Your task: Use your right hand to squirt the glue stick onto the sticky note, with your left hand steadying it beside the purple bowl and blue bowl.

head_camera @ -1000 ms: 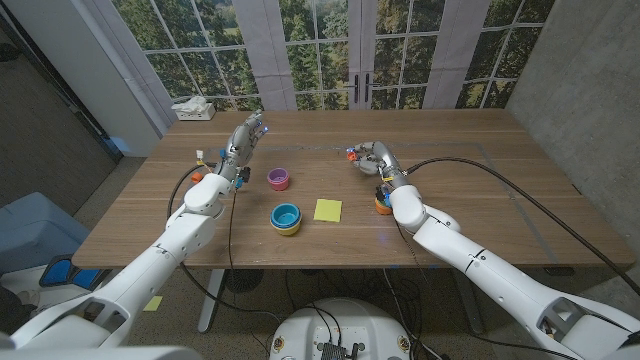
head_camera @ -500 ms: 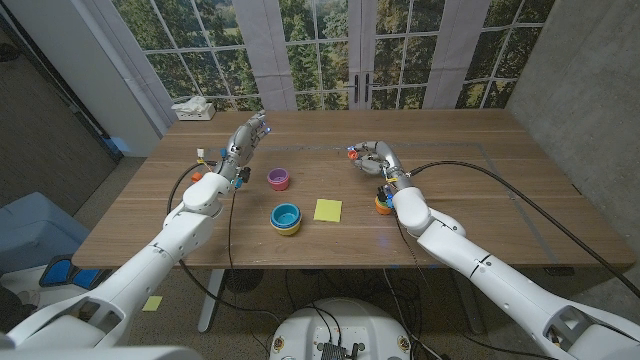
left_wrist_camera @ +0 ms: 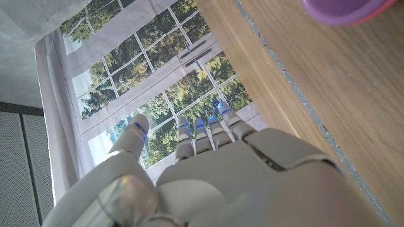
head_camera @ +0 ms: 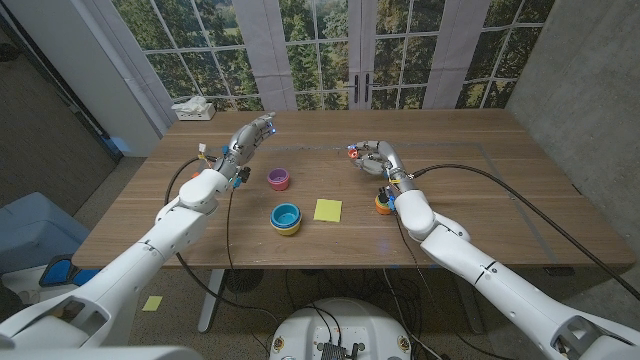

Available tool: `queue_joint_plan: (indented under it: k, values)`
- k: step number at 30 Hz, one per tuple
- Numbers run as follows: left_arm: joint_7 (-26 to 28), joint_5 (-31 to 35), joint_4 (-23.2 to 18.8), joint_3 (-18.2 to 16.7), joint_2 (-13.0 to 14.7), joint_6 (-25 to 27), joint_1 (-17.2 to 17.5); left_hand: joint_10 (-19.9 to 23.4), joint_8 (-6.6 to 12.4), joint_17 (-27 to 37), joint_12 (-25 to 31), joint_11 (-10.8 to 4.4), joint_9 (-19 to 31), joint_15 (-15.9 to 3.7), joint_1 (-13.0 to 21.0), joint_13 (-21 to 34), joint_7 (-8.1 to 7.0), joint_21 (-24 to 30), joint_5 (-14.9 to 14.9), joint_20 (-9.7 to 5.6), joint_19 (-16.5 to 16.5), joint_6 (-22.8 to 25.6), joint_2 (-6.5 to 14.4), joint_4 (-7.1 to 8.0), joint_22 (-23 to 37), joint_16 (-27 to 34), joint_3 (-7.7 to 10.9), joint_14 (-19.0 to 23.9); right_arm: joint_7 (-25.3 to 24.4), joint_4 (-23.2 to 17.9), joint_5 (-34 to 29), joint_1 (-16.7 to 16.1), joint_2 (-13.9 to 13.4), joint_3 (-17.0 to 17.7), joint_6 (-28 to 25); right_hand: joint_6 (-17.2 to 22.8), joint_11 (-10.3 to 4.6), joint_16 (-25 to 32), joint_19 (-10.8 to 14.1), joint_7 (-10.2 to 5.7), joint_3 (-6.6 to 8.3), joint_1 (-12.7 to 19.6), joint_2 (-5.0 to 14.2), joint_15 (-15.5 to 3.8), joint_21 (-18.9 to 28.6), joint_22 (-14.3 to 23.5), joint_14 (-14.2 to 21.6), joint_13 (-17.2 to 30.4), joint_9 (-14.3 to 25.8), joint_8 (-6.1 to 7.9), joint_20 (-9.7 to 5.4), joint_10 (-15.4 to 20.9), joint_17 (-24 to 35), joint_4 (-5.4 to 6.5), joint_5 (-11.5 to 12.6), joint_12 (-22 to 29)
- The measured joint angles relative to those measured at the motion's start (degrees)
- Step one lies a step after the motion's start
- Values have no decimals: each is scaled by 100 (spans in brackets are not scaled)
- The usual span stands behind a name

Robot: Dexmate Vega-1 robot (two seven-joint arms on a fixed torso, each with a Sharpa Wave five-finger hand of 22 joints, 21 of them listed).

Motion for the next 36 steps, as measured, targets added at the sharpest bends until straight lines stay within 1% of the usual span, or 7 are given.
queue_joint_plan:
  k: [4, 9, 18, 23, 25, 32, 36]
  values:
    - [41, 106, -24, 1, 18, 22, 10, 119, 22, 14, 0, -27, 0, -3, 2, 0, 18, -38, 0, 12, 70, 147, 2, 4, 27, 0, 50, 84, 0, -85, 4, -73, -11, 27, 8, 0, 0, 1, 1, 0, -5, -1, 1, 0, 1, 0, 0, 9, 0, -1, -1, 0, 0, 5, 0, -15]
    - [102, 248, -262, 5, 199, 43, 135, 225, 22, 14, 0, -72, 0, 0, 22, 30, 54, -38, 0, 62, 120, 288, 23, 26, 26, 0, 73, 205, -17, -179, 26, -163, -16, 54, 52, 0, 0, 2, 22, 0, -5, -13, 49, 0, 43, 0, 0, 9, 5, -22, -23, 0, 0, 5, 0, -16]
    - [230, 519, -576, -25, 446, 87, 346, 388, 22, 13, 0, -92, -1, -1, 38, 29, 107, -60, 0, 57, 197, 483, 7, 36, 26, 0, 158, 328, -28, -427, 80, -340, -31, 106, 30, 0, -1, 23, 22, 0, -38, -7, 54, 0, 89, -1, 0, 8, 30, -44, -23, -1, -25, 6, 0, -16]
    - [255, 627, -703, -56, 553, 96, 443, 590, 22, 13, 44, -167, -1, -11, 60, 29, 127, -60, 0, 128, 330, 668, 29, 40, 26, 0, 237, 520, -25, -582, 126, -439, -51, 136, -22, 0, -20, 24, 22, 0, -45, -7, 53, -1, 89, -1, 0, 36, 29, -45, -23, 21, -28, 13, 0, -16]
    - [258, 655, -768, -72, 602, 96, 495, 663, 22, 13, 49, -223, -1, -14, 76, 29, 112, -60, 0, 192, 395, 721, 15, 59, 26, 0, 262, 593, -16, -626, 154, -474, -59, 148, -48, 0, 0, 38, 22, 0, -45, -7, 53, -1, 89, -1, 0, 36, 29, -49, -23, 41, -28, 13, 0, -22]
    - [305, 775, -1018, -144, 769, 96, 690, 936, 22, 12, 49, -291, 27, -22, 75, 28, 83, -60, 0, 393, 569, 977, 16, 108, 53, 37, 405, 860, 4, -847, 232, -622, -119, 199, -117, 0, 10, 38, 22, 0, -45, 15, 76, -1, 123, -1, 0, 35, 54, -66, -23, 50, -53, 12, -2, -37]
    - [330, 819, -1144, -179, 849, 112, 791, 1050, 22, 32, 49, -323, 27, -21, 75, 28, 84, -59, 0, 423, 580, 1099, 16, 158, 53, 40, 479, 988, 8, -960, 269, -710, -158, 230, -132, 0, 10, 29, 22, 0, -61, 16, 75, -1, 133, -1, 0, 34, 56, -66, -23, 50, -53, -4, 45, -37]
